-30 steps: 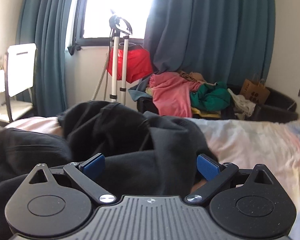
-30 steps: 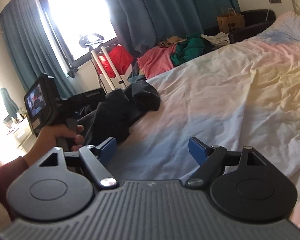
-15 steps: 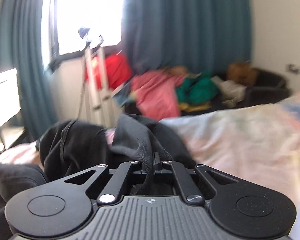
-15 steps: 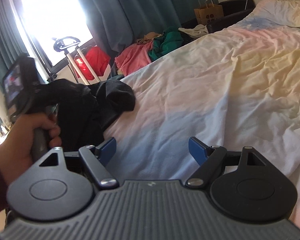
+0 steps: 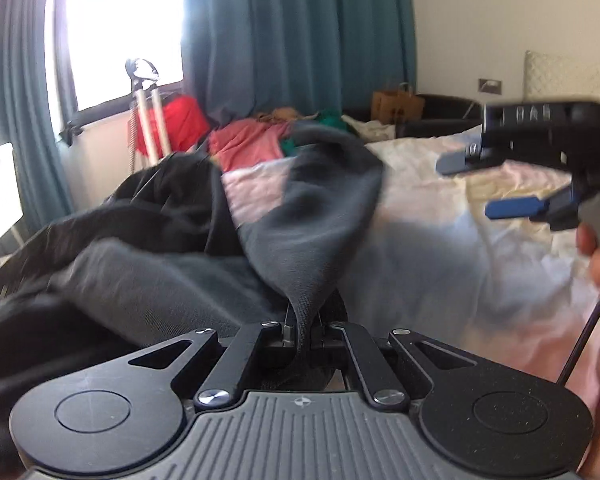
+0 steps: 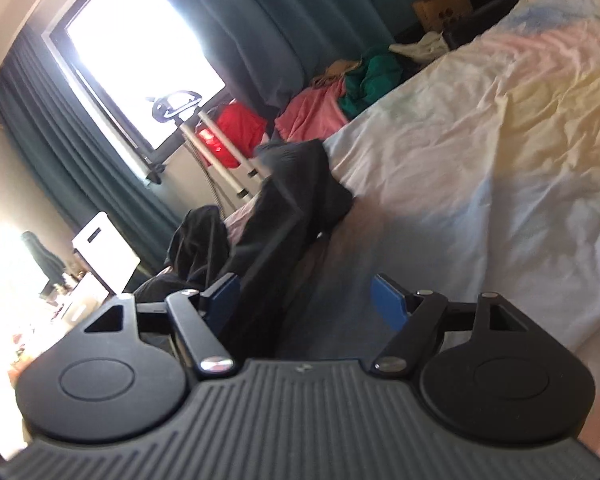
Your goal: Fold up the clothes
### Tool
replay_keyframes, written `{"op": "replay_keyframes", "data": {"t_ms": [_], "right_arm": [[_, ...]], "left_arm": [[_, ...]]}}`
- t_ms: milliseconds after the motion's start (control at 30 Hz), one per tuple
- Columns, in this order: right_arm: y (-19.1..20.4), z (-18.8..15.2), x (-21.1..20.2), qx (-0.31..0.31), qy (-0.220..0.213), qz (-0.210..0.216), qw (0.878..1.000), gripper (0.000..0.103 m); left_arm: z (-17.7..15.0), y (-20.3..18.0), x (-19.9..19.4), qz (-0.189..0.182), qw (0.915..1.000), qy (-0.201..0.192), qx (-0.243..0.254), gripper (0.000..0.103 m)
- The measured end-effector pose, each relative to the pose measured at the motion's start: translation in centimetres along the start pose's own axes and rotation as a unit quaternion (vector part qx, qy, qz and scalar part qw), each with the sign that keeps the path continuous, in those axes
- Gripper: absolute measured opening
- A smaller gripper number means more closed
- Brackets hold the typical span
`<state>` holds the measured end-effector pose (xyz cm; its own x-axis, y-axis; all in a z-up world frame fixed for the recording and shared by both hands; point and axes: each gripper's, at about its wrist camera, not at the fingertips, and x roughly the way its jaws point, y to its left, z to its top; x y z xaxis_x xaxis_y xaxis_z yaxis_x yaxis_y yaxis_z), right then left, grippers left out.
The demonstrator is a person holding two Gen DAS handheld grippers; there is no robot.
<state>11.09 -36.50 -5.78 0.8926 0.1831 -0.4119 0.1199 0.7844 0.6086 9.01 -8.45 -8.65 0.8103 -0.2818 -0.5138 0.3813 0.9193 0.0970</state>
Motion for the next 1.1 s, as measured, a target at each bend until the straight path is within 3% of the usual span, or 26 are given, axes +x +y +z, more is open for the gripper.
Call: {"op": "replay_keyframes", "data": {"t_ms": [133,200,333,400,500,600,700,800,833,933,1100], "right_arm": [[1.7,-1.9,1.7,-0.075,0.032,-0.066,0.994,0.076],[2.6,-3.1,2.4,-0.13,0.039,-0.105,0.985,0.076],[3.9,-6.5,4.3,-0.223,0.087,-0.13,0.962,0.075],[4.3,-8.1,5.0,-0.238,0.108,-0.12,0.958,0.075],[5.4,-9.8,6.3,-0.259,0.095,-0.085,0.957,0.075],[6.1,-10.7,8.5,-0.307,0.088,-0.091,0.943,0.076],[6.4,-11.9,10.1,-0.353,0.071,-0.1,0.928,0.091],[6.1,-12.2,10.4,-0.347,0.06,-0.103,0.93,0.094],[5.8,-12.0,10.4,-0.335,0.059,-0.107,0.934,0.103],[4.8,-11.4,10.3,-0.299,0.066,-0.096,0.947,0.103],[4.3,-11.3,9.6,-0.287,0.057,-0.088,0.952,0.103]], "left_arm": [[-1.2,2.8,0.4,0.006,0.9961,0.007,-0.088,0.003],[-0.9,4.3,0.6,0.012,0.9936,0.004,-0.112,0.003],[-1.2,6.8,0.9,0.011,0.9875,0.005,-0.157,0.005],[-1.4,7.6,1.1,0.009,0.9856,0.008,-0.169,0.005],[-1.3,8.3,1.7,0.009,0.9857,0.005,-0.168,0.005],[-1.5,8.7,1.6,0.0,0.9837,0.004,-0.18,0.006],[-1.9,8.3,1.7,0.001,0.984,0.007,-0.178,0.007],[-2.1,7.7,2.4,0.007,0.9854,0.013,-0.17,0.007],[-2.0,7.5,2.6,0.009,0.9862,0.013,-0.165,0.007],[-2.2,7.1,2.9,0.014,0.9879,0.012,-0.154,0.007],[-2.4,7.0,2.7,0.016,0.9883,0.012,-0.151,0.007]]}}
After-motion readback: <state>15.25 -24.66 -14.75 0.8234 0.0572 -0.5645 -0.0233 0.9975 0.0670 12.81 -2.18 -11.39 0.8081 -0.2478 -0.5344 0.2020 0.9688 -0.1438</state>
